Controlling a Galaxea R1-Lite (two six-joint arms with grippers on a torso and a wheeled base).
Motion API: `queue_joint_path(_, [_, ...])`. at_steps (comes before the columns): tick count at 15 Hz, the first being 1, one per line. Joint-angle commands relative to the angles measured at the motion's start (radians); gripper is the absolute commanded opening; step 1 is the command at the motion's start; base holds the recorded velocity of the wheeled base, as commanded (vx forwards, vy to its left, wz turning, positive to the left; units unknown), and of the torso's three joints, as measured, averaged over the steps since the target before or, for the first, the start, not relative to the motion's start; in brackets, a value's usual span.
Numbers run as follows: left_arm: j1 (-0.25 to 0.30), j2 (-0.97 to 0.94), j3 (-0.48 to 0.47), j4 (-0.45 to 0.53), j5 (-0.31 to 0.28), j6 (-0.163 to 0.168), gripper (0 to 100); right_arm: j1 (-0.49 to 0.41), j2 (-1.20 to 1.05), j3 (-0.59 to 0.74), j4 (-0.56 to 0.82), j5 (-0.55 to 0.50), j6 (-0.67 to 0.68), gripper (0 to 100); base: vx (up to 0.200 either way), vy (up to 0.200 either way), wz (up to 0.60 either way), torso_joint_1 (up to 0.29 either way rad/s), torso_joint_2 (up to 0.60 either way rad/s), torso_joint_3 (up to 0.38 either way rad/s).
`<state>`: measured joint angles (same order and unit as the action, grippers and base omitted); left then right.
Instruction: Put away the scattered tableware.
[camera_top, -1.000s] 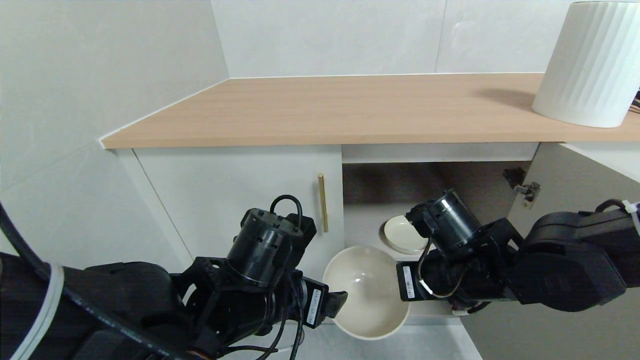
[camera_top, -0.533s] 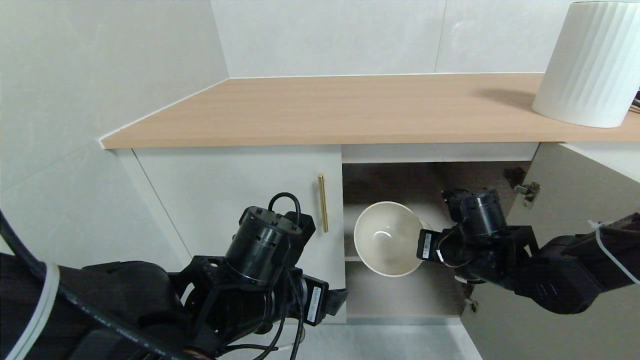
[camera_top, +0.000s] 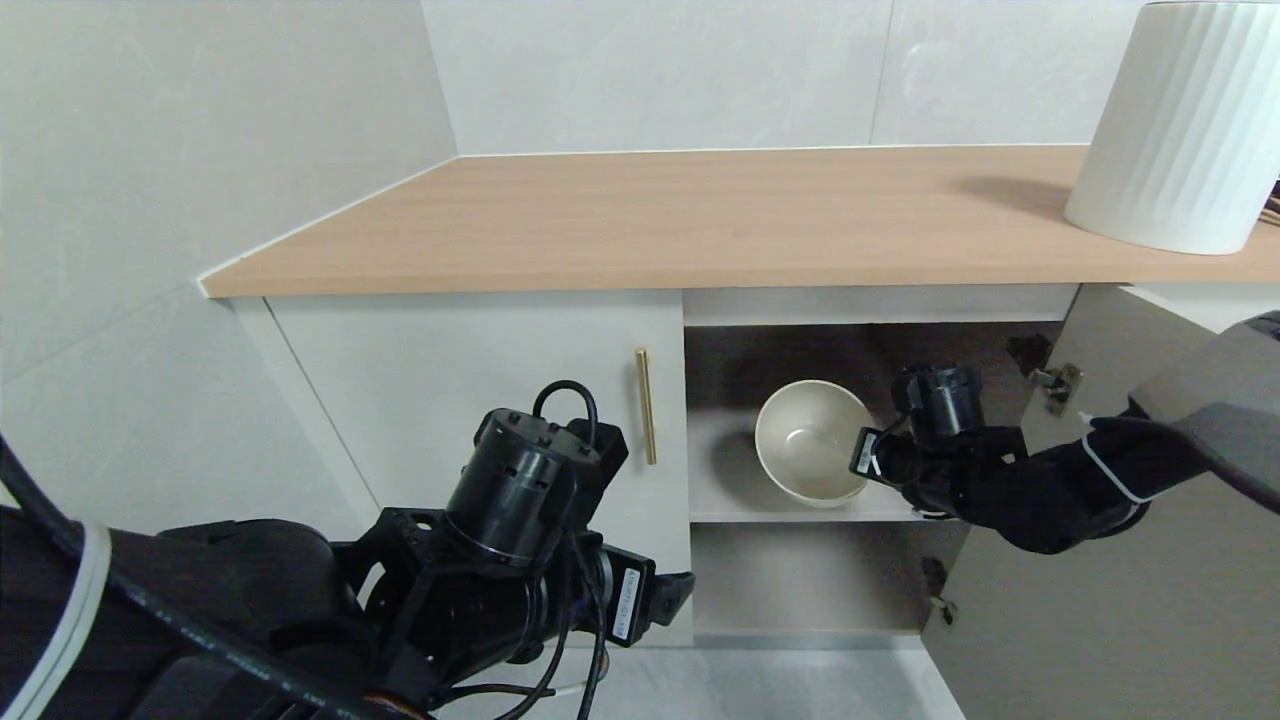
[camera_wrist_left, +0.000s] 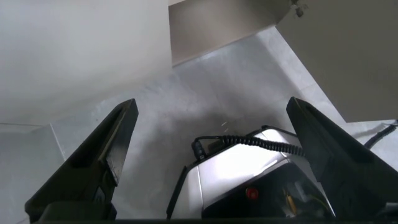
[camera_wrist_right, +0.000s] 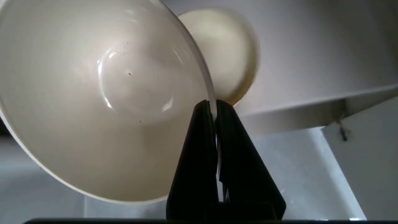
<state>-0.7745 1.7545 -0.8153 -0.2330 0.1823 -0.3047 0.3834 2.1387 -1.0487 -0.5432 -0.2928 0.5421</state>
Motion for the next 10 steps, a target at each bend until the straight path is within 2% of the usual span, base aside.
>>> queue_joint_path(1, [0.001, -0.001, -0.001, 0.000, 0.000, -0.001, 100, -0.028, 0.072, -0.048, 0.000, 0.000, 0.006, 0, 0.000, 0.000, 0.00, 0.000, 0.00, 0.000])
queue_joint_path(6, [0.001, 0.003, 0.004, -0.025, 0.000, -0.001, 100, -0.060, 0.147, -0.128, 0.002, -0.002, 0.030, 0, 0.000, 0.000, 0.00, 0.000, 0.00, 0.000])
queue_joint_path(10, [0.003, 0.007, 0.004, -0.025, 0.000, -0.001, 100, -0.063, 0.164, -0.131, 0.002, -0.005, 0.033, 0, 0.000, 0.000, 0.00, 0.000, 0.00, 0.000])
